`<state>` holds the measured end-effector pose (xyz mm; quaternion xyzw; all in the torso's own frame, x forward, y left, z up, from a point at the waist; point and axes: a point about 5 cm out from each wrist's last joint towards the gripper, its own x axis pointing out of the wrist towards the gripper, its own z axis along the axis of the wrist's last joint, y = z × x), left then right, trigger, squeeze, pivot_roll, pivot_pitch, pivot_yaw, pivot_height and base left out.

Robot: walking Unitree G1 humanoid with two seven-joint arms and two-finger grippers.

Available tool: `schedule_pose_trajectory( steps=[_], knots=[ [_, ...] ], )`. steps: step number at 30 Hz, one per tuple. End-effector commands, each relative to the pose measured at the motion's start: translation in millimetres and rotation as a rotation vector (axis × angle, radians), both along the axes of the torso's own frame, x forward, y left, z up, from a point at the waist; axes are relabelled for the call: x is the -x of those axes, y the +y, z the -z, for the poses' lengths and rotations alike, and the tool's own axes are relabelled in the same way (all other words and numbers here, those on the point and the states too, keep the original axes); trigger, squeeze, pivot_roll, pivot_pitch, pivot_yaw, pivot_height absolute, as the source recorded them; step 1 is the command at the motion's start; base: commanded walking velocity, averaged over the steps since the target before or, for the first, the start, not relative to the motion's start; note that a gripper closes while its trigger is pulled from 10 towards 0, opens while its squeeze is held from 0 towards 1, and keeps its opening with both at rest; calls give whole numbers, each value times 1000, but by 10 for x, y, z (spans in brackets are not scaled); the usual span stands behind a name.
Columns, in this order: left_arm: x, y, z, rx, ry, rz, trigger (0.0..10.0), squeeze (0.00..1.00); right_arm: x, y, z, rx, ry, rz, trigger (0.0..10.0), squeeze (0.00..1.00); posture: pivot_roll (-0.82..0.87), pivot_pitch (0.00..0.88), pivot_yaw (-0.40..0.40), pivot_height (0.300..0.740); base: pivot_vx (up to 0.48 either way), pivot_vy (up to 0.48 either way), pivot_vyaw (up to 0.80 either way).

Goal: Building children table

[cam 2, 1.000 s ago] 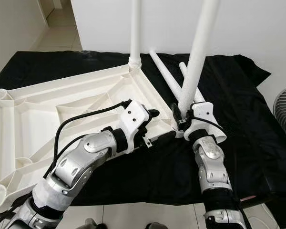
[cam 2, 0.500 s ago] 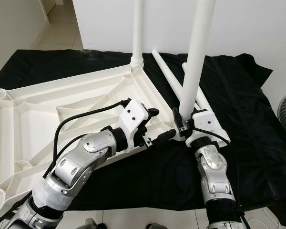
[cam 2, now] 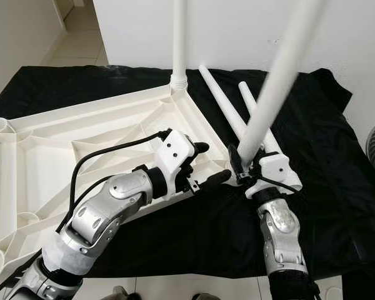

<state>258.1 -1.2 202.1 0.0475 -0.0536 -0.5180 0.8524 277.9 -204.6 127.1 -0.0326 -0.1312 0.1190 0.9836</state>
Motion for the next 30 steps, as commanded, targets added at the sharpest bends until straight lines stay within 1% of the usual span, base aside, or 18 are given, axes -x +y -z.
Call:
schedule_pose_trajectory(
  steps=[1, 2, 5, 9, 10, 13, 16, 19, 22, 25, 26, 28, 30],
  knots=[
    [47, -18, -31, -14, -13, 62, 10000, 0, 245, -110, 716, -83, 348, 73, 10000, 0, -110, 107, 60, 740, 0, 0, 0],
    [47, -18, -31, -14, -13, 62, 10000, 0, 245, -110, 716, -83, 348, 73, 10000, 0, -110, 107, 60, 740, 0, 0, 0],
    [47, -14, -33, -16, -13, 64, 10000, 0, 253, -137, 747, -137, 354, 103, 10000, 0, -107, 106, 63, 740, 0, 0, 0],
    [47, -12, -34, -18, -14, 63, 10000, 0, 269, -152, 774, -157, 349, 119, 10000, 0, -107, 106, 63, 740, 0, 0, 0],
    [48, -11, -35, -18, -14, 64, 10000, 0, 276, -157, 787, -141, 348, 124, 10000, 0, -106, 105, 65, 740, 0, 0, 0],
    [49, -10, -36, -19, -14, 66, 10000, 0, 288, -151, 793, -145, 339, 121, 10000, 0, -106, 104, 68, 740, 0, 0, 0],
    [49, -9, -36, -19, -14, 67, 10000, 0, 292, -145, 786, -114, 323, 117, 10000, 0, -106, 104, 68, 740, 0, 0, 0],
    [49, -11, -37, -20, -14, 68, 10000, 0, 288, -144, 792, -109, 329, 118, 10000, 0, -106, 104, 68, 740, 0, 0, 0],
    [49, -16, -40, -19, -15, 69, 10000, 0, 266, -145, 799, -101, 348, 120, 10000, 0, -106, 104, 68, 740, 0, 0, 0],
    [50, -22, -44, -18, -16, 71, 10000, 0, 204, -152, 817, -57, 403, 117, 10000, 0, -106, 98, 67, 740, 0, 0, 0],
    [50, -22, -44, -18, -16, 71, 10000, 0, 204, -152, 817, -57, 403, 117, 10000, 0, -106, 98, 67, 740, 0, 0, 0],
    [50, -23, -46, -18, -17, 72, 10000, 0, 167, -164, 844, -22, 455, 118, 10000, 0, -106, 98, 67, 740, 0, 0, 0],
    [52, -23, -48, -18, -17, 72, 10000, 0, 148, -164, 846, -5, 472, 109, 10000, 0, -106, 98, 67, 740, 0, 0, 0]
  ],
)
